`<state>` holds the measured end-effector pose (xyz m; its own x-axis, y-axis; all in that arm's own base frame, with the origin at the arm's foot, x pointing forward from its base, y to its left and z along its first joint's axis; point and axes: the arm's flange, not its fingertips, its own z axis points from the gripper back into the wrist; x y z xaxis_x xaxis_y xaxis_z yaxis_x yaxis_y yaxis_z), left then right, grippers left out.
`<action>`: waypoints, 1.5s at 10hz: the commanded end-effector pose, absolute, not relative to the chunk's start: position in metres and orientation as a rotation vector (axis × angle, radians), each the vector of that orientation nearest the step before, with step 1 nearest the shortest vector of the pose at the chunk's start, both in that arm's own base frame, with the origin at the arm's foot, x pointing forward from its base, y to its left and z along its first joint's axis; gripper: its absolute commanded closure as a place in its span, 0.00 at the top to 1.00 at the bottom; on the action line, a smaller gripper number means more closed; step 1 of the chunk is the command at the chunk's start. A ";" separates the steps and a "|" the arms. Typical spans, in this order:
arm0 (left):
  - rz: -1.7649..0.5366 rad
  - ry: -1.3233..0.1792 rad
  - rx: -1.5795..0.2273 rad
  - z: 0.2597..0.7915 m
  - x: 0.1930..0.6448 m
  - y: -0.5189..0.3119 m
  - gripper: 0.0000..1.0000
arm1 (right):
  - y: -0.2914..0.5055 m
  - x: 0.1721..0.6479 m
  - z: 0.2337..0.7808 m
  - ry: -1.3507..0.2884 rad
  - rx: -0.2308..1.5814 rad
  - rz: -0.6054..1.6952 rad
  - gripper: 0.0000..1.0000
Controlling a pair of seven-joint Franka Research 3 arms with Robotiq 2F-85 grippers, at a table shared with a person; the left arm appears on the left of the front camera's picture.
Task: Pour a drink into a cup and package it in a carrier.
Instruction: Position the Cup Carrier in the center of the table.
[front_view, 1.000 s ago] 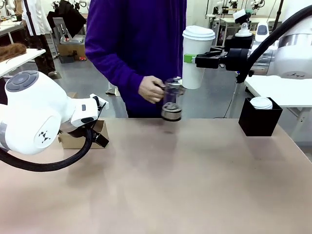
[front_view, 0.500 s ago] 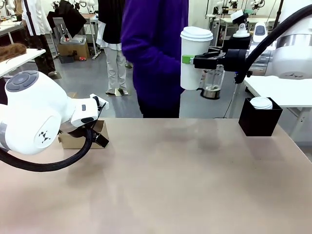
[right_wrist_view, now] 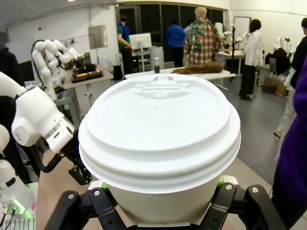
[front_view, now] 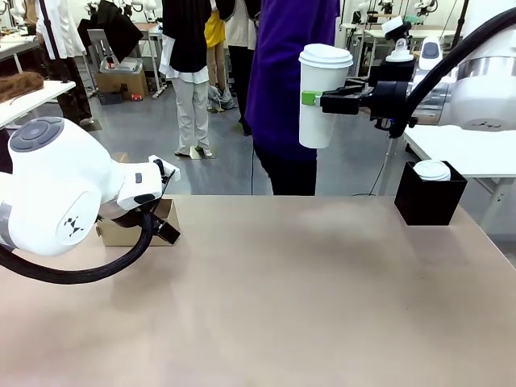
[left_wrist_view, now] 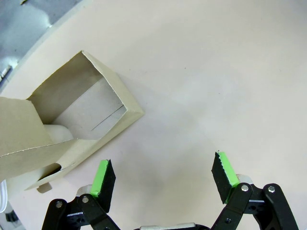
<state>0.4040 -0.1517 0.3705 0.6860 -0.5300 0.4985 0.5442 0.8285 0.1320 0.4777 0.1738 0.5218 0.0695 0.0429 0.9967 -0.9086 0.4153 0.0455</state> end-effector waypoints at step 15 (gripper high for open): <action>-0.065 -0.311 0.024 0.548 0.494 -0.114 1.00 | 0.177 0.478 0.525 -1.302 0.871 0.875 0.80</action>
<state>0.4813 -0.1083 0.5428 0.9374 -0.1016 0.3331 0.1026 0.9946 0.0147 0.4777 0.1737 0.5214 0.0699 0.0434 0.9966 -0.9083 0.4158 0.0456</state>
